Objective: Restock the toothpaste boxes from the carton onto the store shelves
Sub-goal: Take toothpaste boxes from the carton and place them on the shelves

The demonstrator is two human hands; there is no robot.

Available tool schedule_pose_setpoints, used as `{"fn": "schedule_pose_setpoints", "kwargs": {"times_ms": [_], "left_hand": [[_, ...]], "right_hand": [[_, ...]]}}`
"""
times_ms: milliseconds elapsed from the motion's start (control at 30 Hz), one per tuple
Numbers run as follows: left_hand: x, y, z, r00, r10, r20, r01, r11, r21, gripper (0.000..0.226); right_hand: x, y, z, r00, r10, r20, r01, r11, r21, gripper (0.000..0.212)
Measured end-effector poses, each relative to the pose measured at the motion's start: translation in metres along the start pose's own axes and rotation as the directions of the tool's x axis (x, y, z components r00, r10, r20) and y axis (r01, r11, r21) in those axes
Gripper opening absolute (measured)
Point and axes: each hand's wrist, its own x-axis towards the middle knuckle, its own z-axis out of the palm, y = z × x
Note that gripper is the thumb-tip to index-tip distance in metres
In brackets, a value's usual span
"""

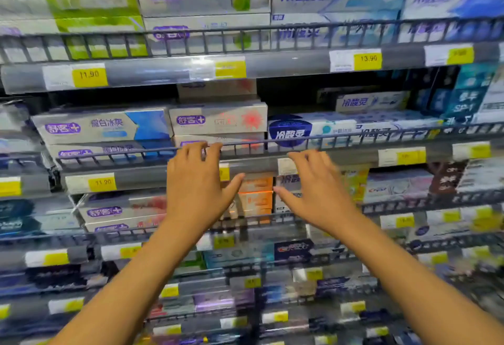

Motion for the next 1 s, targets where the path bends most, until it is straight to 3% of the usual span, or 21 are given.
{"fn": "schedule_pose_setpoints", "kwargs": {"times_ms": [100, 200, 467, 600, 667, 767, 833, 900, 1000], "left_hand": [[-0.041, 0.041, 0.025, 0.985, -0.066, 0.161, 0.057, 0.997, 0.055, 0.073], [-0.087, 0.077, 0.056, 0.926, -0.153, 0.345, 0.126, 0.987, 0.099, 0.079], [-0.226, 0.138, 0.148, 0.699, -0.229, 0.677, 0.165, 0.973, 0.159, 0.083], [-0.311, 0.153, 0.210, 0.526, -0.228, 0.819, 0.166, 0.972, 0.164, 0.079], [-0.359, 0.156, 0.249, 0.450, -0.217, 0.867, 0.154, 0.974, 0.164, 0.079], [-0.432, 0.152, 0.309, 0.394, -0.195, 0.898, 0.139, 0.979, 0.151, 0.082], [-0.479, 0.148, 0.353, 0.370, -0.184, 0.911, 0.127, 0.981, 0.147, 0.084], [-0.522, 0.146, 0.397, 0.352, -0.179, 0.918, 0.146, 0.980, 0.135, 0.082], [-0.587, 0.142, 0.469, 0.335, -0.175, 0.926, 0.135, 0.981, 0.137, 0.079]], "right_hand": [[-0.041, 0.023, 0.017, 0.978, 0.031, 0.208, -0.018, 0.998, -0.062, 0.069], [-0.086, 0.053, 0.034, 0.930, 0.054, 0.363, -0.023, 0.996, -0.088, 0.070], [-0.215, 0.115, 0.102, 0.754, 0.120, 0.646, -0.091, 0.993, -0.078, 0.065], [-0.292, 0.130, 0.168, 0.692, 0.177, 0.699, -0.185, 0.981, -0.065, 0.065], [-0.334, 0.139, 0.206, 0.600, 0.223, 0.768, -0.231, 0.968, -0.101, 0.061], [-0.397, 0.150, 0.276, 0.515, 0.266, 0.815, -0.294, 0.948, -0.124, 0.047], [-0.439, 0.160, 0.330, 0.437, 0.294, 0.850, -0.309, 0.937, -0.165, 0.048], [-0.481, 0.171, 0.380, 0.420, 0.292, 0.859, -0.325, 0.933, -0.158, 0.052], [-0.532, 0.187, 0.449, 0.456, 0.244, 0.856, -0.298, 0.948, -0.111, 0.056]]}}
